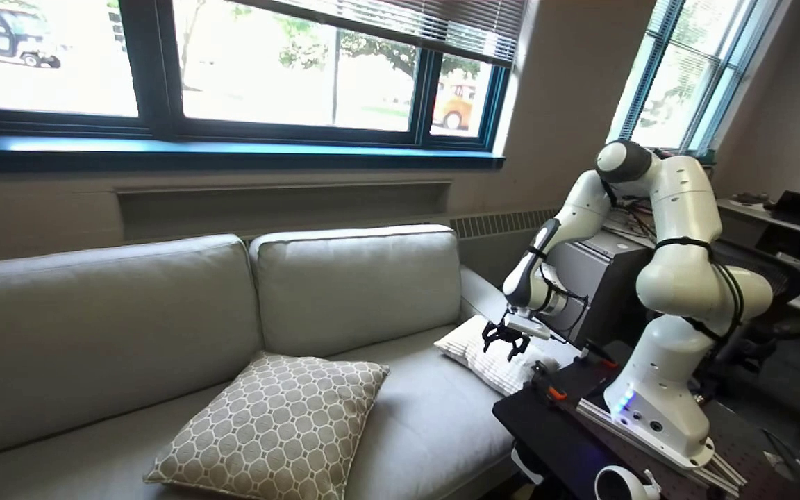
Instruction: Put the two pillows on the right end of the chair
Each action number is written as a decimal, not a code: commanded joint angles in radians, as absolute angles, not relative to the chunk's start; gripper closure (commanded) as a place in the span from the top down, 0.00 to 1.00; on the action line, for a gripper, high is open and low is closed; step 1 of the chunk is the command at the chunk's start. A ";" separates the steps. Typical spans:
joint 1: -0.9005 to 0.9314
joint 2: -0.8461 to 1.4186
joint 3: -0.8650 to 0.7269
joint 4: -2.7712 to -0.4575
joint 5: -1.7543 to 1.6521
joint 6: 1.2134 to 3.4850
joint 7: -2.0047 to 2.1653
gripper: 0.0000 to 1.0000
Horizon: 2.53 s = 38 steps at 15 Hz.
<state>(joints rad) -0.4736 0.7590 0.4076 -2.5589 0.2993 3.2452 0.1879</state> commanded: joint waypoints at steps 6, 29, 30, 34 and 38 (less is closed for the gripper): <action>-0.036 0.445 -0.201 -2.564 -0.038 2.937 0.246 1.00; -0.382 1.235 0.158 -1.259 0.225 2.109 -0.635 1.00; -0.371 1.285 0.156 -1.216 0.229 2.082 -0.619 1.00; -0.345 1.437 0.124 -1.055 0.211 1.992 -0.529 1.00; -0.387 1.422 0.093 -1.048 0.210 1.994 -0.496 1.00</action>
<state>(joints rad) -0.3567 1.4008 0.1137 -1.1191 0.2140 2.0298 -0.5310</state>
